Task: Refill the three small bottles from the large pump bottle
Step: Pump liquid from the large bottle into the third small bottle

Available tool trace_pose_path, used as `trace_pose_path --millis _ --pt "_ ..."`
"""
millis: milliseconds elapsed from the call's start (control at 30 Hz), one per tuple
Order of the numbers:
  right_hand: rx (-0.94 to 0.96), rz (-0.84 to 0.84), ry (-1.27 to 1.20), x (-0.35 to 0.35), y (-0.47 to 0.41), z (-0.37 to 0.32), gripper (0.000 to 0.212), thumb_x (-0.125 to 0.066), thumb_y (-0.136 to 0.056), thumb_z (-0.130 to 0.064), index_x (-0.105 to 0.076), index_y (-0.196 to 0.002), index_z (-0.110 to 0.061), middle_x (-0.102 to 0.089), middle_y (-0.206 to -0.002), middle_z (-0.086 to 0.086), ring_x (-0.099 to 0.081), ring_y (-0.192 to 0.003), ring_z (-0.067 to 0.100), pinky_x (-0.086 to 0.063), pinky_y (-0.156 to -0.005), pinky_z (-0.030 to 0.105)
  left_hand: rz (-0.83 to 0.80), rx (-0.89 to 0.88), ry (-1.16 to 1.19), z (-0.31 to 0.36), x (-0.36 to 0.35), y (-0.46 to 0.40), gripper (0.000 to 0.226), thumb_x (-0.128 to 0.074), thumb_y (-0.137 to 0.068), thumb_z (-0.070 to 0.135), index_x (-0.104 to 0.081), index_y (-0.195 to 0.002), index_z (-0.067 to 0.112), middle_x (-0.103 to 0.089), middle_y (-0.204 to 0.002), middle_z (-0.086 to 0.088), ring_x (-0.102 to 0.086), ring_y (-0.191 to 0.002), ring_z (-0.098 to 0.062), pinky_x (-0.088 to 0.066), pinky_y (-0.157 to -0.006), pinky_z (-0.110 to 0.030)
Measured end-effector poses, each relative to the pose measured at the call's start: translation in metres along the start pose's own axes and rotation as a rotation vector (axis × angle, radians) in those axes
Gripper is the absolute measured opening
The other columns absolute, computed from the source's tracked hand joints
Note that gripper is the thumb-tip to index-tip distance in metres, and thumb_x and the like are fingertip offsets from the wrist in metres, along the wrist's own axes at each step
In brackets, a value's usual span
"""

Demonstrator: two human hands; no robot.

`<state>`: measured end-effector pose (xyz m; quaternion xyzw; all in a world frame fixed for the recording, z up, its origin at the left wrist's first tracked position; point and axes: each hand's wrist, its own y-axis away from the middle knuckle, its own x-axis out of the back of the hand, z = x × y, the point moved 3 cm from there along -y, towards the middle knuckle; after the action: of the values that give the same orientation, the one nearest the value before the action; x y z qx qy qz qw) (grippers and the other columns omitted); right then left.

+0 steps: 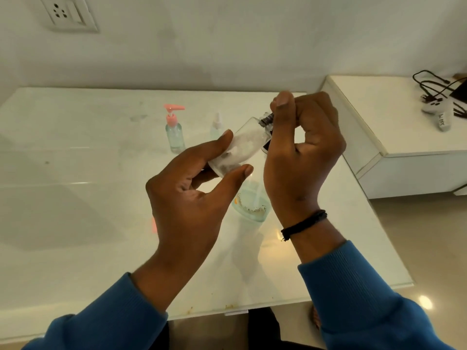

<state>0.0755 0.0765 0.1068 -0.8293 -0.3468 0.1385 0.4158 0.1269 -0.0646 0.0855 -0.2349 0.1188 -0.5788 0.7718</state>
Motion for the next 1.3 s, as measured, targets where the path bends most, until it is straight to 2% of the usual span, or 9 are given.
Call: trace_pose_path --millis 167,300,433,600,767,933,1000,1100,1300 --pt "0.014 0.016 -0.022 0.0009 -0.0033 -0.0021 0.035 -0.06 -0.099 -0.013 -0.064 -0.067 0.001 -0.057 -0.07 0.002 -0.052 -0.067 0.03 -0.043 -0.063 0.051 -0.006 -0.005 -0.008 0.0012 -0.0005 -0.0004 0.043 -0.083 -0.081 0.018 -0.066 -0.121 0.021 -0.066 -0.119 0.018 -0.067 -0.109 0.003 -0.055 -0.086 -0.013" --pt "0.013 0.015 -0.011 -0.0002 0.0005 -0.0019 0.034 -0.06 -0.099 -0.011 -0.063 -0.067 -0.002 -0.058 -0.069 0.002 -0.053 -0.067 0.032 -0.041 -0.064 0.052 -0.003 -0.012 -0.007 0.0005 -0.0005 -0.0004 0.044 -0.084 -0.08 0.016 -0.067 -0.121 0.017 -0.068 -0.118 0.013 -0.069 -0.109 -0.001 -0.056 -0.086 -0.014" --pt "0.02 0.016 0.017 0.0019 -0.0046 -0.0028 0.036 -0.061 -0.099 -0.012 -0.063 -0.065 -0.001 -0.059 -0.067 0.005 -0.051 -0.067 0.032 -0.039 -0.066 0.045 0.002 -0.017 0.004 0.0015 0.0001 -0.0004 0.044 -0.084 -0.08 0.015 -0.066 -0.121 0.017 -0.068 -0.12 0.009 -0.068 -0.111 -0.002 -0.056 -0.087 -0.015" --pt "-0.003 0.008 -0.019 -0.0003 -0.0003 -0.0019 0.034 -0.059 -0.099 -0.013 -0.061 -0.066 -0.002 -0.052 -0.071 -0.003 -0.05 -0.068 0.028 -0.042 -0.063 0.052 0.0 -0.023 -0.018 0.0026 -0.0006 -0.0006 0.044 -0.084 -0.08 0.015 -0.067 -0.121 0.017 -0.068 -0.119 0.011 -0.069 -0.109 0.0 -0.056 -0.086 -0.014" --pt "-0.004 0.009 -0.021 0.002 -0.0066 -0.0008 0.037 -0.06 -0.099 -0.015 -0.063 -0.065 0.001 -0.058 -0.067 0.004 -0.048 -0.066 0.023 -0.042 -0.066 0.05 -0.001 -0.012 -0.005 0.003 -0.0008 0.0004 0.044 -0.084 -0.08 0.016 -0.066 -0.121 0.019 -0.068 -0.12 0.013 -0.067 -0.111 0.002 -0.055 -0.086 -0.013" --pt "0.002 0.006 -0.019 -0.0005 0.0008 -0.0028 0.032 -0.062 -0.098 -0.01 -0.063 -0.067 -0.003 -0.053 -0.072 -0.005 -0.049 -0.069 0.026 -0.041 -0.066 0.047 0.001 0.0 -0.015 0.0022 0.0003 0.0 0.044 -0.084 -0.081 0.017 -0.066 -0.121 0.02 -0.066 -0.119 0.016 -0.067 -0.11 0.003 -0.055 -0.085 -0.012" --pt "0.001 0.0 -0.014 0.0015 -0.0012 -0.0026 0.033 -0.061 -0.099 -0.011 -0.064 -0.066 -0.003 -0.055 -0.07 -0.003 -0.049 -0.07 0.026 -0.04 -0.066 0.045 -0.001 0.001 -0.012 0.0031 0.0 0.0002 0.045 -0.084 -0.08 0.018 -0.066 -0.121 0.02 -0.066 -0.12 0.016 -0.066 -0.111 0.004 -0.055 -0.085 -0.011" --pt "0.002 0.02 -0.002 0.0017 -0.0025 -0.0026 0.035 -0.06 -0.099 -0.015 -0.066 -0.068 0.0 -0.059 -0.069 0.003 -0.05 -0.071 0.029 -0.041 -0.066 0.046 -0.004 -0.006 -0.016 0.0036 -0.0001 -0.0001 0.044 -0.083 -0.081 0.017 -0.066 -0.121 0.019 -0.067 -0.121 0.014 -0.066 -0.112 0.003 -0.055 -0.085 -0.011" --pt "0.003 0.019 0.015 0.0005 0.0007 -0.0018 0.033 -0.06 -0.099 -0.015 -0.065 -0.069 -0.001 -0.059 -0.07 0.001 -0.052 -0.072 0.027 -0.041 -0.065 0.048 -0.004 -0.009 -0.031 0.0035 -0.0002 0.0002 0.045 -0.084 -0.08 0.018 -0.067 -0.122 0.018 -0.067 -0.12 0.013 -0.067 -0.111 0.002 -0.055 -0.085 -0.011"
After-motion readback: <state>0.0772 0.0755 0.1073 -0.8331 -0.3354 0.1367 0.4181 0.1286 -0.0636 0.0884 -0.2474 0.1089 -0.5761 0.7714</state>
